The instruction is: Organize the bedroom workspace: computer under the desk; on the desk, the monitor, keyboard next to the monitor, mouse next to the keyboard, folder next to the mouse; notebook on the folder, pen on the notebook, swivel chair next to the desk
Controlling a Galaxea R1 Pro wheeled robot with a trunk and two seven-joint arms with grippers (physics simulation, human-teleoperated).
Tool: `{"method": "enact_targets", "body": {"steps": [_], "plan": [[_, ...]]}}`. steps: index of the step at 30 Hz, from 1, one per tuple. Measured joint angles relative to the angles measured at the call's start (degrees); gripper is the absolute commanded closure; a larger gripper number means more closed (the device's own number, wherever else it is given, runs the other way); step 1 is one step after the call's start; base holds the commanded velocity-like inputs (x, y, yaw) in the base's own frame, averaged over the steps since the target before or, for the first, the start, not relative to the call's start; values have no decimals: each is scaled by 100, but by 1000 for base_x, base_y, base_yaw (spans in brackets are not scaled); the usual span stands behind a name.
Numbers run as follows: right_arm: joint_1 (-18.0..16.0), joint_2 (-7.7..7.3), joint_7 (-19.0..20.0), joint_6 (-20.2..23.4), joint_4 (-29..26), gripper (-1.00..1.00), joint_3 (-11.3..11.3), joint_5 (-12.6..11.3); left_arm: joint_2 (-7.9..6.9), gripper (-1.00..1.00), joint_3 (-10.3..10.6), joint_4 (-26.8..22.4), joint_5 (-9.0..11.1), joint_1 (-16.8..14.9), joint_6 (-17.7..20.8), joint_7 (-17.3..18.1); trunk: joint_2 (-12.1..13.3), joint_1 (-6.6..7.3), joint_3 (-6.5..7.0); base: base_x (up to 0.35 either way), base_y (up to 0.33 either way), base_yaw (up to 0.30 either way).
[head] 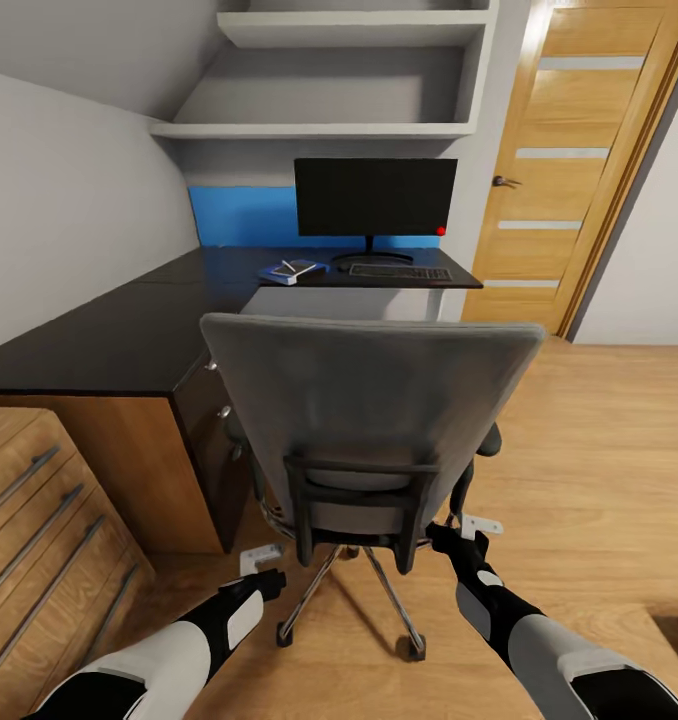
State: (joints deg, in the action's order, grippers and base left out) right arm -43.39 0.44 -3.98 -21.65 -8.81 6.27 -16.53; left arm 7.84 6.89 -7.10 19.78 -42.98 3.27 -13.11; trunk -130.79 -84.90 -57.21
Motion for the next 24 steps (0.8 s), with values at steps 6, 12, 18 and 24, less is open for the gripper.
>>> {"method": "enact_targets", "body": {"steps": [6, 12, 18, 24], "plan": [[0, 0, 0, -9, -1, -100, 0, 0, -1, -100, 0, 3, 0, 0, 0, 1, 0, 1, 0, -132, 0, 0], [0, 0, 0, -13, -1, -100, 0, 0, -1, -100, 0, 3, 0, 1, 0, 0, 0, 2, 0, -30, 0, 0], [0, 0, 0, -20, -1, -100, 0, 0, 3, -100, 0, 2, 1, 0, -1, 0, 0, 2, 0, -7, 0, 0], [0, -1, 1, -102, -1, -100, 0, -1, 1, -100, 0, 2, 0, 0, -6, 0, 0, 2, 0, -1, 0, 0]]}}
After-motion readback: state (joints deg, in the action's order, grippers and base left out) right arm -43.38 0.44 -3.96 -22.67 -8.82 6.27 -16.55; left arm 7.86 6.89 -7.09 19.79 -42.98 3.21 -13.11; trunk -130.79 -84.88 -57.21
